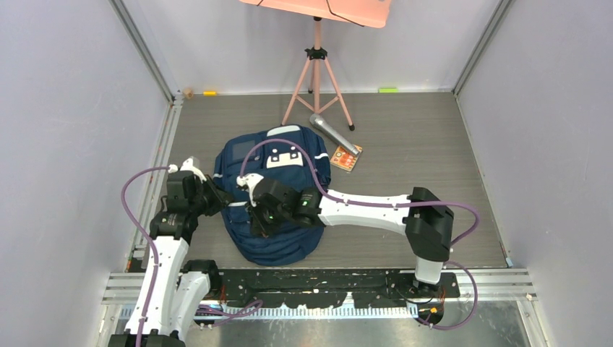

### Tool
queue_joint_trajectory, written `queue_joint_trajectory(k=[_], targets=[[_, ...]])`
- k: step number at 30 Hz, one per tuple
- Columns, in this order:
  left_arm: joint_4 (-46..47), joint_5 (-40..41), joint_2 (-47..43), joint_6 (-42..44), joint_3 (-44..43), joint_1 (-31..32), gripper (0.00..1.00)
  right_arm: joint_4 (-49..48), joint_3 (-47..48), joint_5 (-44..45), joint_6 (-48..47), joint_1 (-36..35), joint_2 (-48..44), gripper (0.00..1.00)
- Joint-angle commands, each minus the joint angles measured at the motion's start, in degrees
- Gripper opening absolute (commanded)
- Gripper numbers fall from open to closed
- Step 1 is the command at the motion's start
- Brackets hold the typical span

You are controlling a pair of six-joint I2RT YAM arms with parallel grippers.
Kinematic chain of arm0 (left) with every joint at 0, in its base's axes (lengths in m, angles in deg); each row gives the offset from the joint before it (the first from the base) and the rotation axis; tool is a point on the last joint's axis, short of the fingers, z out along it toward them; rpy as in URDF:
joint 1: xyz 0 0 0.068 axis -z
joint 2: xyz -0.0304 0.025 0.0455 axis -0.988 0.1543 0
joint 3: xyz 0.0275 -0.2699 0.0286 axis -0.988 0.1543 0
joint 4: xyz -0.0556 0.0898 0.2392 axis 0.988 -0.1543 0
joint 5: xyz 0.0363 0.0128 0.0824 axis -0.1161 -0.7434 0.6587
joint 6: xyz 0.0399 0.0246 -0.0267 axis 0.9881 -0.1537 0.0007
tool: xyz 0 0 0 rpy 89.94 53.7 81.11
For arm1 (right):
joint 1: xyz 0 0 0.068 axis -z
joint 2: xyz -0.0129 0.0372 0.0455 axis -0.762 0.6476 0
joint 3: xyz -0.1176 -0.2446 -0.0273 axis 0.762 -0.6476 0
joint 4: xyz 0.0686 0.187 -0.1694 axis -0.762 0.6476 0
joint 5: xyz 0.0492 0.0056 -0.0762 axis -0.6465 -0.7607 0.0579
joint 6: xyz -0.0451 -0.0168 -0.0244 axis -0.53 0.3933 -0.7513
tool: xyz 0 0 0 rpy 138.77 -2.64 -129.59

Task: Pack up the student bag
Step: Unzip the student bag at the center of the board.

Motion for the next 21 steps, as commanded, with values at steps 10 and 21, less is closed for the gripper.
queue_joint_trajectory(k=[10,21], targets=[[3.44,-7.07,-2.57,-4.41,0.24,0.63,0.00,-9.36,13.82,-4.25,-7.33,-1.02,9.27,0.00],[2.95,-5.00,-3.26,-2.97,-0.07,0.63,0.00,-10.10,12.98,-3.94,-7.97,-1.02,6.35,0.13]])
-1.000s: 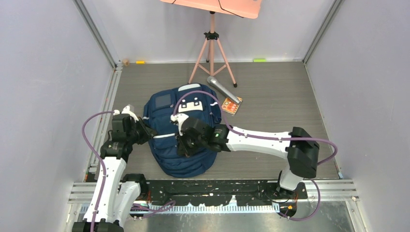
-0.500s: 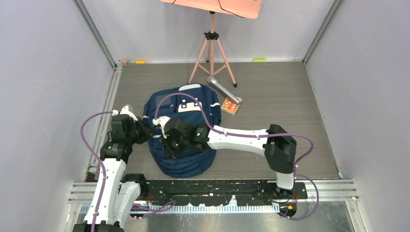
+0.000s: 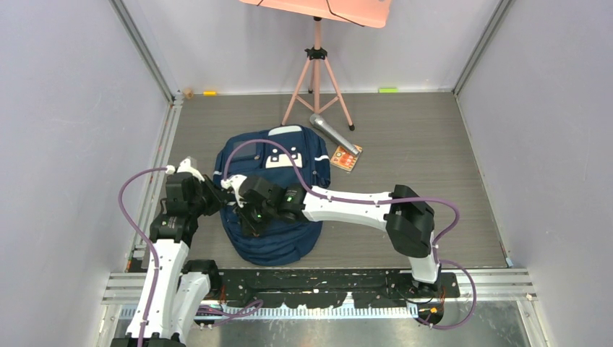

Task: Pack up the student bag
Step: Unzip the student bag at the center of the board.

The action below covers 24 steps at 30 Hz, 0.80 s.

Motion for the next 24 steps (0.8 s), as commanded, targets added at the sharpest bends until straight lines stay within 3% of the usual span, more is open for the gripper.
queue_joint_trajectory(k=[1,6,9,15,24], targets=[[0.88,-6.58,-1.45,-2.52,-1.59,1.02,0.01,-14.47,0.89,-0.83,-1.68,-0.63,-3.26,0.17],[-1.68,-4.77,-0.61,2.37,-4.96,1.02,0.41,-12.83,-2.86,0.17,-0.84,-0.63,-9.48,0.46],[-4.50,-2.20,0.17,6.84,-8.96,1.02,0.56,-9.13,-5.09,3.82,-1.36,-0.55,-14.78,0.59],[-7.13,-1.15,3.95,14.34,-15.89,1.19,0.65,1.11,-8.89,13.66,0.15,3.06,-24.30,0.74],[-5.41,-4.89,11.72,21.13,-22.47,2.69,0.77,11.25,-19.66,20.51,10.18,27.29,-36.48,0.84]])
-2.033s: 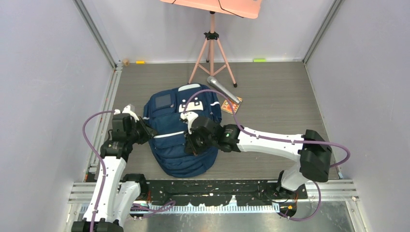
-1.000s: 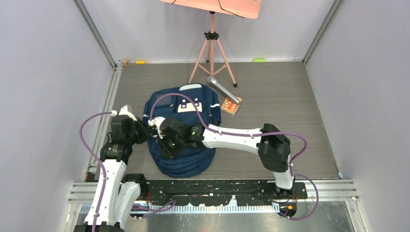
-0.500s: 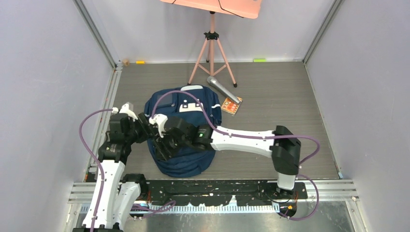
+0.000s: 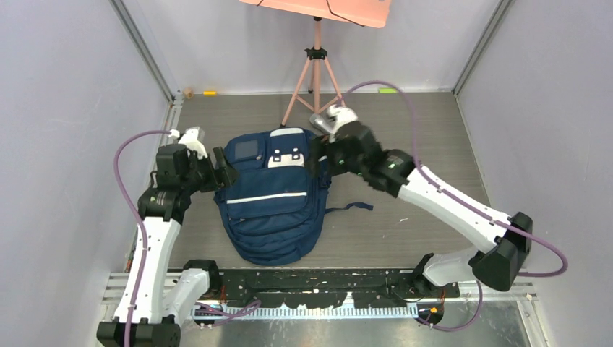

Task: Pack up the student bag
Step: Unzip the student bag at the center of the board.

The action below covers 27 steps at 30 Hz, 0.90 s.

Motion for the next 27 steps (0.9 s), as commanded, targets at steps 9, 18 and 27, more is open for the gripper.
queue_joint_trajectory(k=[9,18,27], targets=[[10.27,-4.24,8.48,5.54,-2.85,0.53,0.82,0.17,-11.02,7.07,12.99,25.86,8.16,0.73],[12.10,-0.35,8.86,7.91,-0.19,0.57,0.82,-9.62,-9.49,7.96,20.92,27.13,19.26,0.65],[10.98,0.90,8.27,9.22,-0.09,0.65,0.83,-14.46,-10.04,8.05,27.42,28.42,26.46,0.57]])
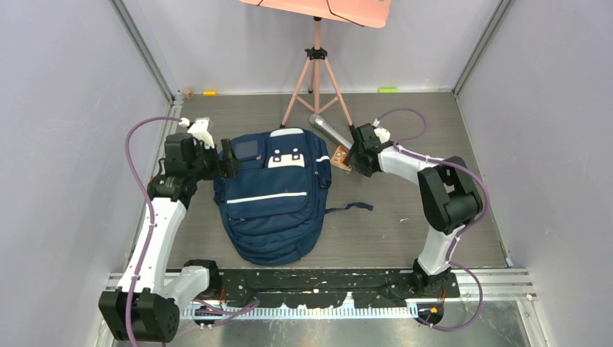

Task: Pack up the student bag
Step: Unzip the student bag at the center of the board, then move the stationery to the center of the board.

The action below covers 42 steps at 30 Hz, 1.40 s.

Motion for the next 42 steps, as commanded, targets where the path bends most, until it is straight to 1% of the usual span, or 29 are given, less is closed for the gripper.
queue_joint_trajectory(k=[1,7,9,10,11,12,13,14,18,19,26,32,35,38,39,41,42], targets=[[1.57,1.10,-1.17,1.45,0.11,0.40,0.83,-5.75,0.91,0.37,4.81,0.81,2.59,0.56],[1.40,1.27,-1.35,1.72,0.07,0.57,0.83,-7.12,1.82,0.29,5.26,0.97,5.51,0.50],[1.34,1.38,-1.50,1.89,0.10,0.55,0.83,-7.38,2.06,0.37,5.40,1.00,6.33,0.45],[1.30,1.57,-1.58,1.95,0.10,0.55,0.83,-7.49,2.09,0.34,5.41,1.00,6.69,0.37],[1.23,1.81,-1.68,1.99,0.10,0.57,0.83,-7.62,1.90,0.48,5.42,1.00,6.85,0.33],[1.22,1.95,-1.74,2.11,0.10,0.60,0.83,-7.66,1.79,0.57,5.42,1.05,6.86,0.24],[1.13,2.02,-1.87,2.21,0.10,0.63,0.83,-7.68,1.39,1.00,5.38,1.03,6.49,0.20],[1.06,2.18,-1.96,2.33,0.10,0.56,0.83,-7.73,1.01,1.31,5.31,1.01,6.09,0.14],[0.77,2.38,-2.11,2.52,0.10,0.74,0.83,-5.92,-1.49,3.91,3.51,1.06,2.65,0.02],[0.77,2.42,-2.13,2.52,0.14,0.75,0.83,-5.14,-2.22,4.70,2.62,1.03,1.35,0.01],[0.44,2.79,-2.74,2.94,0.18,1.50,0.83,1.05,-9.76,4.46,0.92,1.07,-6.56,0.01],[0.49,3.70,-2.84,3.92,0.23,3.48,0.82,8.63,-16.50,6.32,0.54,1.09,-17.54,0.00],[0.76,5.76,-2.63,4.18,-0.34,6.99,0.81,13.19,-17.43,7.57,-0.07,1.09,-22.61,0.00],[0.59,8.75,-1.02,2.73,-3.01,13.33,0.80,15.94,-17.55,9.34,-1.81,1.14,-26.24,0.00],[0.76,9.05,-0.09,1.46,-4.51,16.28,0.80,16.54,-17.52,9.88,-2.54,1.13,-26.84,0.02],[2.18,9.23,2.67,-1.36,-7.47,21.49,0.80,16.99,-17.27,10.33,-3.17,1.35,-27.89,0.13],[3.26,9.60,4.59,-3.08,-9.01,24.26,0.80,17.08,-17.02,10.41,-3.27,1.57,-28.12,0.26]])
